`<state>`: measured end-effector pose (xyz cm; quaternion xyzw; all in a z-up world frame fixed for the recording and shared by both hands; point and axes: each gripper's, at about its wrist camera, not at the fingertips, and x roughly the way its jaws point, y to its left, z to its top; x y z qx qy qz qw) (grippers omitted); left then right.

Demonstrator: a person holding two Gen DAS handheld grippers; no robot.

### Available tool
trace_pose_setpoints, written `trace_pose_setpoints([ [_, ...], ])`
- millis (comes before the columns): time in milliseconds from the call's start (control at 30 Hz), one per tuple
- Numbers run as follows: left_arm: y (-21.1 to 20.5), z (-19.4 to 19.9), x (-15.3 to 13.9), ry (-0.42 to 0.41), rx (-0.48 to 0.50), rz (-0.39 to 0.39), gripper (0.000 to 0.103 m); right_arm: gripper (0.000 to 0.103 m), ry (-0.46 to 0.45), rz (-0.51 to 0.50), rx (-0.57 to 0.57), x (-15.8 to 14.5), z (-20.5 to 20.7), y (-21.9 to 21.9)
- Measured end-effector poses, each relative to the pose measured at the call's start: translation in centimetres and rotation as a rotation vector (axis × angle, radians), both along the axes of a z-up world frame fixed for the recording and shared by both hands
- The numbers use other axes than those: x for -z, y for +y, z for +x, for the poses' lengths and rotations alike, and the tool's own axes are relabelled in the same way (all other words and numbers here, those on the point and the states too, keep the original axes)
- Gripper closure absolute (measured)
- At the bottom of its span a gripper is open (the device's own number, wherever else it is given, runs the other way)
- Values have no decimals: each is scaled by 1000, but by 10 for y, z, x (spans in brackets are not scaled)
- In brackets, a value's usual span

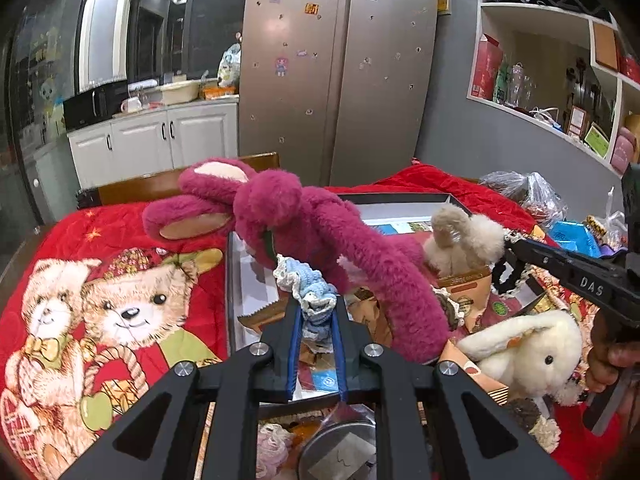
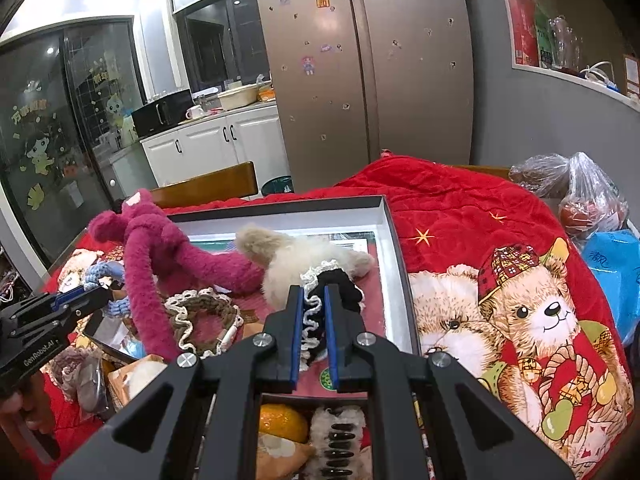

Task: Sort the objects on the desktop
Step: 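Carry both scrunchies over the black-framed box, then open both grippers to drop the scrunchies into the box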

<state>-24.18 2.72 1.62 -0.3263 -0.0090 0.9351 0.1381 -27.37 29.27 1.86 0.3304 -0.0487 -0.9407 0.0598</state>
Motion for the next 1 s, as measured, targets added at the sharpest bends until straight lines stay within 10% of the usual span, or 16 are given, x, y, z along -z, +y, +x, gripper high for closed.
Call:
trace_pose_setpoints([
  [367, 7, 6, -2, 42, -25, -52, 88, 92, 11, 47, -3, -1, 0, -3],
  [567, 6, 8, -5, 72, -36, -37, 39, 89, 25, 15, -10, -4, 2, 0],
  [633, 7, 6, -5, 53, -20, -27, 0, 53, 20, -11, 1, -5, 2, 4],
  [700, 9, 5, -2, 32, -24, -39, 0, 24, 42, -59, 0, -8, 5, 9],
  [1000, 8, 5, -1, 43, -54, -58, 0, 1, 63, -118, 10, -19, 7, 18],
])
